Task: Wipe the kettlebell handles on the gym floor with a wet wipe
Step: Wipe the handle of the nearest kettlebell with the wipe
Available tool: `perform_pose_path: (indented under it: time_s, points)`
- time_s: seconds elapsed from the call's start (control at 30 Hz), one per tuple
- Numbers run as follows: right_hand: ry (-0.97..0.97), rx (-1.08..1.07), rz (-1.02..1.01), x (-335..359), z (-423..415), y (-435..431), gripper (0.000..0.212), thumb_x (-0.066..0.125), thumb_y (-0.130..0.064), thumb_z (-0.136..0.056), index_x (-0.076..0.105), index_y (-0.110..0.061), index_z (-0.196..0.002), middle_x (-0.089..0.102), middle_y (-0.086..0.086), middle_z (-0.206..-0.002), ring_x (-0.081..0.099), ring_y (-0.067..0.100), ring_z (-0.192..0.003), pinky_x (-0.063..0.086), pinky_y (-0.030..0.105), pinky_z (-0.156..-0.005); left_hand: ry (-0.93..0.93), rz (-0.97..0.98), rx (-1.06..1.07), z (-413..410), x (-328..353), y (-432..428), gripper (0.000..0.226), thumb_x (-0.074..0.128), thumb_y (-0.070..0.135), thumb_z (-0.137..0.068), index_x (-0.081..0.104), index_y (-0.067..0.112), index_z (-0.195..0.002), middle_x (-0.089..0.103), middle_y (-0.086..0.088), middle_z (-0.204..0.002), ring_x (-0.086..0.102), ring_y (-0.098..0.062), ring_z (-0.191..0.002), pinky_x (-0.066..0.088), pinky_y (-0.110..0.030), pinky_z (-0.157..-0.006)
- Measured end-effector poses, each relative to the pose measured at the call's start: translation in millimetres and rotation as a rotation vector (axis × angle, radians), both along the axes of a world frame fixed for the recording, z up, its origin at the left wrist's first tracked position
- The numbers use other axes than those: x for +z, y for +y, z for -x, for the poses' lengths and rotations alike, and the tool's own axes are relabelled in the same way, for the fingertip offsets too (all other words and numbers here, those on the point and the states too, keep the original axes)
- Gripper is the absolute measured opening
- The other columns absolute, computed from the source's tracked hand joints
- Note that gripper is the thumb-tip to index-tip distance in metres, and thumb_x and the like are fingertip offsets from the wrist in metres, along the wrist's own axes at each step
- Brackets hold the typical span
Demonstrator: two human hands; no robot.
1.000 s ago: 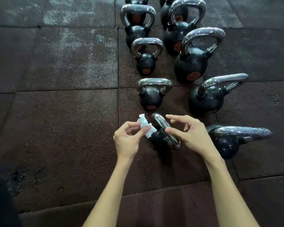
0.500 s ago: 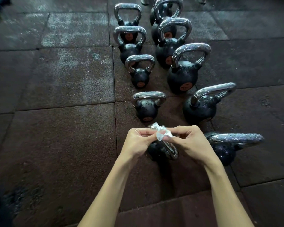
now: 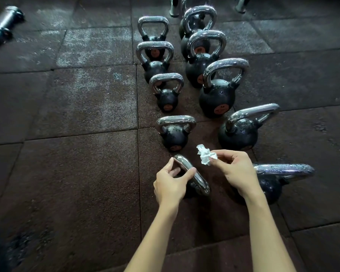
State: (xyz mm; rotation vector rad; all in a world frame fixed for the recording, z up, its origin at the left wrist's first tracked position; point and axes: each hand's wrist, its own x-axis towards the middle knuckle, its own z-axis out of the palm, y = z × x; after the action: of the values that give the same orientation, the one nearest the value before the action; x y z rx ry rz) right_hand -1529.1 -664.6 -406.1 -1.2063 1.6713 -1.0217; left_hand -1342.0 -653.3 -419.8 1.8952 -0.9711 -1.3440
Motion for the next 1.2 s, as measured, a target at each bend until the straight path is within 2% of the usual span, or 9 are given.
perform_pose_path:
  time_s: [0.23,0.4,0.57,0.73,0.8,0.87,0.97,1.03,1.2]
  points:
    - [-0.004,-0.007,-0.033,-7.0,-6.7,-2.1,0.013,0.084,-0.019,-0.083,0.083,-0.022,-0.096,0.08,-0.011,-0.085,0.075,0.004,-0.087,0.057,0.026,-0.087,-0.165,0.095,-0.073,7.8,5.4,-1.2,0.088,0.087,0.048,-0.076,0.047,0.032,-0.154,0.075,0.019,-0.118,0.06,-0.006,-0.129,0.036,-0.021,-0.098]
    - [0.006,0.009,-0.049,-13.0,-11.5,-11.4,0.014,0.085,-0.017,-0.082,0.083,-0.023,-0.095,0.08,-0.012,-0.085,0.075,0.003,-0.087,0.054,0.021,-0.082,-0.178,0.127,-0.1,2.2,4.8,-4.3,0.09,0.087,0.049,-0.073,0.05,0.029,-0.152,0.077,0.017,-0.111,0.068,-0.004,-0.116,0.039,-0.017,-0.095]
    - [0.062,0.095,-0.083,-17.6,-14.1,-23.1,0.016,0.086,-0.018,-0.081,0.083,-0.03,-0.091,0.079,-0.01,-0.082,0.072,0.001,-0.081,0.052,0.017,-0.076,-0.154,0.139,-0.04,-8.5,4.2,0.8,0.087,0.09,0.044,-0.069,0.056,0.03,-0.147,0.077,0.02,-0.105,0.066,0.0,-0.117,0.041,-0.017,-0.099]
    - [0.174,0.175,-0.116,-32.0,-24.3,-32.0,0.016,0.088,-0.021,-0.078,0.082,-0.028,-0.09,0.071,-0.022,-0.071,0.059,-0.013,-0.062,0.039,0.008,-0.062,-0.102,0.09,-0.123,-32.5,-1.2,3.6,0.089,0.094,0.039,-0.069,0.055,0.029,-0.148,0.074,0.029,-0.092,0.071,0.012,-0.083,0.052,-0.026,-0.104]
    - [0.222,0.216,-0.103,-40.9,-34.4,-34.4,0.015,0.089,-0.024,-0.076,0.082,-0.03,-0.086,0.073,-0.019,-0.087,0.054,-0.015,-0.063,0.038,0.008,-0.06,-0.093,0.079,-0.162,-42.3,-1.2,-0.4,0.089,0.095,0.035,-0.069,0.056,0.026,-0.147,0.075,0.025,-0.086,0.071,0.013,-0.08,0.054,-0.025,-0.102]
    - [0.245,0.276,-0.12,-48.4,-43.3,-35.8,0.013,0.089,-0.025,-0.075,0.081,-0.032,-0.083,0.075,-0.017,-0.096,0.054,-0.013,-0.062,0.039,0.009,-0.06,-0.076,0.083,-0.186,-51.1,-0.3,-4.6,0.087,0.097,0.033,-0.068,0.058,0.024,-0.146,0.076,0.022,-0.088,0.071,0.013,-0.082,0.054,-0.023,-0.1]
    - [0.262,0.363,-0.149,-56.8,-57.9,-35.4,0.013,0.088,-0.024,-0.075,0.081,-0.029,-0.085,0.073,-0.017,-0.077,0.054,-0.01,-0.058,0.037,0.009,-0.058,-0.041,0.068,-0.2,-69.0,-6.1,-5.8,0.083,0.097,0.025,-0.068,0.061,0.02,-0.143,0.079,0.012,-0.103,0.071,0.013,-0.086,0.054,-0.015,-0.094]
    - [0.256,0.371,-0.139,-60.3,-69.6,-35.7,0.015,0.088,-0.02,-0.074,0.079,-0.026,-0.085,0.07,-0.014,-0.072,0.056,-0.012,-0.059,0.037,0.007,-0.058,0.004,0.046,-0.192,-84.9,-13.6,-4.2,0.081,0.096,0.018,-0.069,0.062,0.018,-0.142,0.079,0.009,-0.107,0.072,0.006,-0.096,0.055,-0.021,-0.098]
    - [0.21,0.43,-0.12,-63.9,-89.2,-40.4,0.032,0.084,-0.014,-0.08,0.081,-0.029,-0.108,0.078,-0.014,-0.088,0.067,-0.008,-0.077,0.049,0.009,-0.074,0.13,0.025,-0.198,-113.4,-27.9,1.9,0.082,0.091,0.003,-0.072,0.056,0.01,-0.146,0.076,0.005,-0.117,0.07,0.001,-0.109,0.053,-0.01,-0.083]
